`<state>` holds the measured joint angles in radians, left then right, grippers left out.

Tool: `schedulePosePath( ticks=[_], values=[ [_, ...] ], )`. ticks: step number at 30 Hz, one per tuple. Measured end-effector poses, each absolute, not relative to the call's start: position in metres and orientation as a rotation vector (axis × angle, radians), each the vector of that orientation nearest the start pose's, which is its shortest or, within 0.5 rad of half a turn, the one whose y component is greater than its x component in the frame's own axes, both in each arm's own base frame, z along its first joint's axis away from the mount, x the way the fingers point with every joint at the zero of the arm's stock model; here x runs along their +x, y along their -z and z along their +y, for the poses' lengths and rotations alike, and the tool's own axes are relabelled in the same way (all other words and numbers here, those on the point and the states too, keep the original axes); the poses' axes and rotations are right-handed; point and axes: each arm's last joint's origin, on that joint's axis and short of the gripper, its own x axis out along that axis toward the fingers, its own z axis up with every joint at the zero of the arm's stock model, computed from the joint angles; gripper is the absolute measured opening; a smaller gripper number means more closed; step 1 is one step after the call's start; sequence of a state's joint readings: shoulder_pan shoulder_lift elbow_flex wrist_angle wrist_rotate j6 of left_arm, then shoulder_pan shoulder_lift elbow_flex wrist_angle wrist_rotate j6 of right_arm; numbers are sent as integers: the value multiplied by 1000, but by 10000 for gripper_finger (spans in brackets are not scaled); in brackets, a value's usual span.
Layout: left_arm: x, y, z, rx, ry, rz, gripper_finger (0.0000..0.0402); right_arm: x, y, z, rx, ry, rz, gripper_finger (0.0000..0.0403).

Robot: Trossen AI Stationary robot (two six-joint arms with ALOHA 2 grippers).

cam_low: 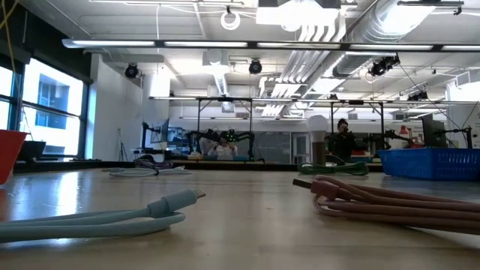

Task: Pick & Place USB Port
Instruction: Put the top pink charger cable into the red bin

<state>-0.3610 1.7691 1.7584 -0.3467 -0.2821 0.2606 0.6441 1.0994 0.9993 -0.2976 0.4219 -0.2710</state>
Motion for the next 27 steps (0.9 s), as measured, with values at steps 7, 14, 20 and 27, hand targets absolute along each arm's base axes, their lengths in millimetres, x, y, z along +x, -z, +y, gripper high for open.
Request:
schedulePosePath(
  ticks=[7,14,20,27],
  values=[
    [385,-389,-137,383,132,297,215,204,-333,137,-498,-229,307,5],
    [385,-389,-137,381,133,300,215,205,-334,137,-494,-223,303,5],
    [385,-389,-137,377,156,293,215,207,-334,133,-498,-174,309,5],
    [385,-391,-139,365,203,271,215,210,-334,127,-495,-151,319,5]
  ],
)
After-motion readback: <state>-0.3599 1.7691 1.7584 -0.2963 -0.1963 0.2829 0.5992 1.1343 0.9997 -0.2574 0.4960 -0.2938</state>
